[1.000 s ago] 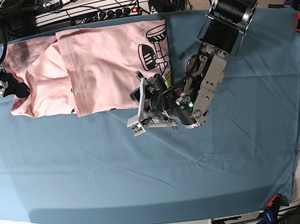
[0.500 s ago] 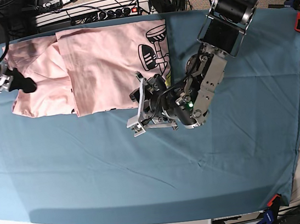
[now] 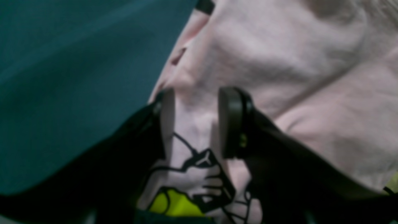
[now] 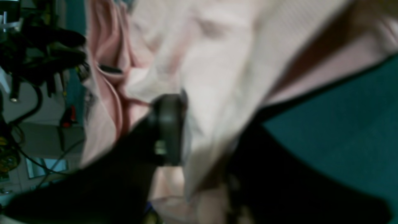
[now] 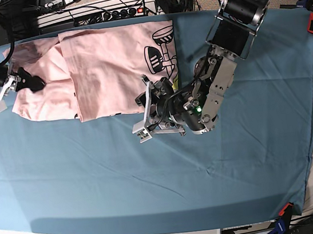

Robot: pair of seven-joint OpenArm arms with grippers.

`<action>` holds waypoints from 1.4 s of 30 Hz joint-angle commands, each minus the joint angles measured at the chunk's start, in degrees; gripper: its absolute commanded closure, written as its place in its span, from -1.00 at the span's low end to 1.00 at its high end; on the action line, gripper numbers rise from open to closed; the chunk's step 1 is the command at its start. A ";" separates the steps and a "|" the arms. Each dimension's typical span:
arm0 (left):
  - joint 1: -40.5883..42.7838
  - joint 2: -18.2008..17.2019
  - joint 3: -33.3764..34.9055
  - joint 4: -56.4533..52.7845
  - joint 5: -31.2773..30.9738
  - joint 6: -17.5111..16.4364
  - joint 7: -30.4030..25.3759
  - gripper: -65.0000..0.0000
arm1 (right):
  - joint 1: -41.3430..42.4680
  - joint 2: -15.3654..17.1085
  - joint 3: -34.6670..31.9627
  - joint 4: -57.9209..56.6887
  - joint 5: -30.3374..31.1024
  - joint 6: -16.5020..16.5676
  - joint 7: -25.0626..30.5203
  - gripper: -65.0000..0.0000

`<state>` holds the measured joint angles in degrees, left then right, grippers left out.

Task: Fold the T-shirt properly
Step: 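Adjust the sleeve-end corner with the right gripper while left holds, then lift the shirt end with the right gripper and fold it over the body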

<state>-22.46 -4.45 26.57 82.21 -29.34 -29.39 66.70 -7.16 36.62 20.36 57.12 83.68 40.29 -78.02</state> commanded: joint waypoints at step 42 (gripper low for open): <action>-3.89 -19.21 -21.14 1.01 -10.36 1.05 0.74 0.25 | -9.86 -30.10 2.73 46.01 1.32 -0.29 -1.98 1.00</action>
<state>-24.64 -23.09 5.82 82.24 -38.98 -28.12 68.45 -17.58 6.02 22.74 102.02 82.65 39.90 -81.19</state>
